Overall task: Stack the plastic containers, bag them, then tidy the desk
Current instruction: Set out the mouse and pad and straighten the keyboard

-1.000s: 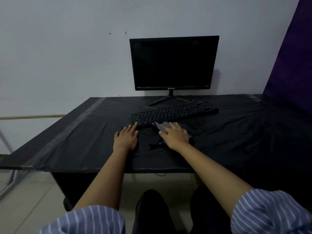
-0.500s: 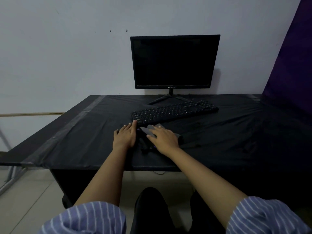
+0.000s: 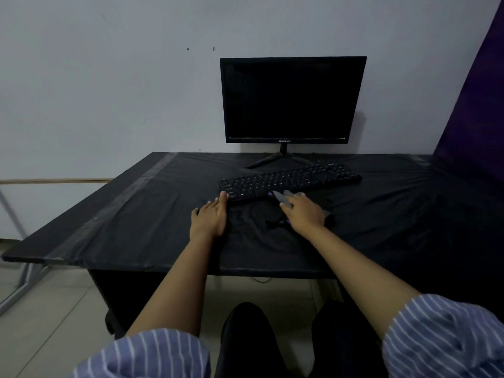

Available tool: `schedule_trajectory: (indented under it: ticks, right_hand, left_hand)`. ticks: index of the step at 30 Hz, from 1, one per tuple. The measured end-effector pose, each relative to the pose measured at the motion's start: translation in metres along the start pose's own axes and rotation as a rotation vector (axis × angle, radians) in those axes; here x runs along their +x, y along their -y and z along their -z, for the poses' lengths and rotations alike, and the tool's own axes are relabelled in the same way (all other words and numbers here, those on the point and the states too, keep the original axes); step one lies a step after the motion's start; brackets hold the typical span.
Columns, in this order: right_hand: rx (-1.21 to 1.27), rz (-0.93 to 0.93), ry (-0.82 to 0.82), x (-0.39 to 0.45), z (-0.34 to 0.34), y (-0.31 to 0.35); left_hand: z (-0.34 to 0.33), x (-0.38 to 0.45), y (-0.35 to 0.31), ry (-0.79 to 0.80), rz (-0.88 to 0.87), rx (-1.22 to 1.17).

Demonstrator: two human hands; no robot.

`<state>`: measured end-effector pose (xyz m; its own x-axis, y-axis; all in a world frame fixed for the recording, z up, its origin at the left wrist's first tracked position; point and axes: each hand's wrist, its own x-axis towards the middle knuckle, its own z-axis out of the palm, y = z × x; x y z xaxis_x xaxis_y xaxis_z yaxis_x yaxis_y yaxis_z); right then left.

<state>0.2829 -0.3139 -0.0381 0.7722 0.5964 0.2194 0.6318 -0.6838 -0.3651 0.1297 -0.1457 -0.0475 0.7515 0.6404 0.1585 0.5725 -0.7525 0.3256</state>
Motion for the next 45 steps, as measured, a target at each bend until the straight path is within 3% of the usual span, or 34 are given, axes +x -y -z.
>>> schedule_trajectory:
  ticks: [7,10,21,24,28,30,35,40,45]
  right_hand:
    - [0.051,0.267,0.041,-0.027,-0.035,0.081]
    - [0.077,0.240,0.080,-0.020,-0.033,0.076]
    - [0.022,0.019,0.001,0.005,-0.009,0.011]
    - [0.021,0.054,0.013,-0.003,-0.011,0.026]
    - [0.032,0.249,0.069,-0.025,-0.024,0.057]
    - [0.052,0.309,0.099,-0.034,-0.028,0.064]
    - [0.075,0.261,0.110,-0.032,-0.016,0.050]
    - [0.052,0.214,0.083,-0.040,-0.012,0.049]
    - [0.025,0.342,0.075,-0.080,-0.024,0.078]
  left_hand:
    - [0.000,0.004,0.005,-0.093,0.040,-0.205]
    - [0.000,0.005,0.007,-0.118,0.073,-0.306]
    - [0.001,0.000,0.001,-0.157,0.126,-0.277]
    - [0.003,0.000,0.002,-0.119,0.114,-0.254]
    - [0.014,0.001,0.009,-0.067,0.134,-0.418]
    - [0.018,0.002,0.017,-0.048,0.128,-0.301]
    - [0.009,-0.019,0.032,0.081,0.129,0.082]
    - [0.003,-0.025,0.034,-0.009,0.114,0.089]
    - [0.003,-0.026,0.032,-0.034,0.109,0.083]
